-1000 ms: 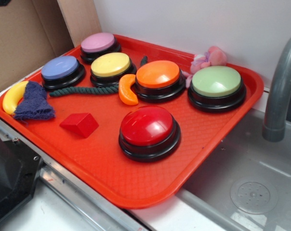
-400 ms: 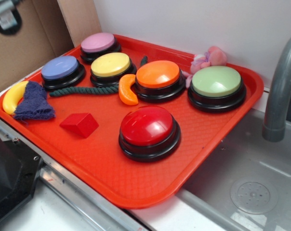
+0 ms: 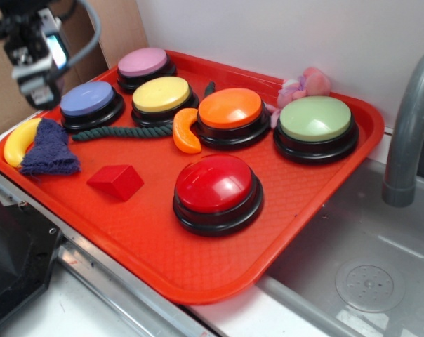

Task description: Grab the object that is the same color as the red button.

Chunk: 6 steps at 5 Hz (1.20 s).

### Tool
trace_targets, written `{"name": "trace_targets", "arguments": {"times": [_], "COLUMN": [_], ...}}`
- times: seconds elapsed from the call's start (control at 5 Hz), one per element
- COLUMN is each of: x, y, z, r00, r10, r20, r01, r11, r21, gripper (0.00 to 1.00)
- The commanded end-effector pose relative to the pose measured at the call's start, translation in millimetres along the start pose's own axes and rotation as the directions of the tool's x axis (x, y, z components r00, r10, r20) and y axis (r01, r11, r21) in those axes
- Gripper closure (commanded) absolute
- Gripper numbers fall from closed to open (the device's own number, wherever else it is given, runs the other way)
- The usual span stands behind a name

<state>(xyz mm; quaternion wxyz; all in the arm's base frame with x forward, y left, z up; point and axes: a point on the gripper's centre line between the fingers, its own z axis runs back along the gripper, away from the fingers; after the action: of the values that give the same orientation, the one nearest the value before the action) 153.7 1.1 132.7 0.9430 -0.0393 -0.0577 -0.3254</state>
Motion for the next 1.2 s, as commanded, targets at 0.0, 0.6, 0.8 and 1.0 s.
{"name": "trace_targets", "arguments": {"times": [0.0,0.6,0.8,1.0], "x": [0.2,7.2,13.9,15.1], "y": [11.4,8.9,7.1,6.4], "z": [-58.9,-108.9,-114.5,-118.6], "r00": [0.969,0.945,0.937,0.935], "r10": [-0.246,-0.328,-0.349,-0.353], "r20": [0.018,0.011,0.014,0.018], "r01": [0.246,0.328,0.348,0.352], "r11": [0.969,0.945,0.937,0.935], "r21": [0.015,0.021,0.03,0.042], "gripper": [0.0,0.0,0.0,0.72]}}
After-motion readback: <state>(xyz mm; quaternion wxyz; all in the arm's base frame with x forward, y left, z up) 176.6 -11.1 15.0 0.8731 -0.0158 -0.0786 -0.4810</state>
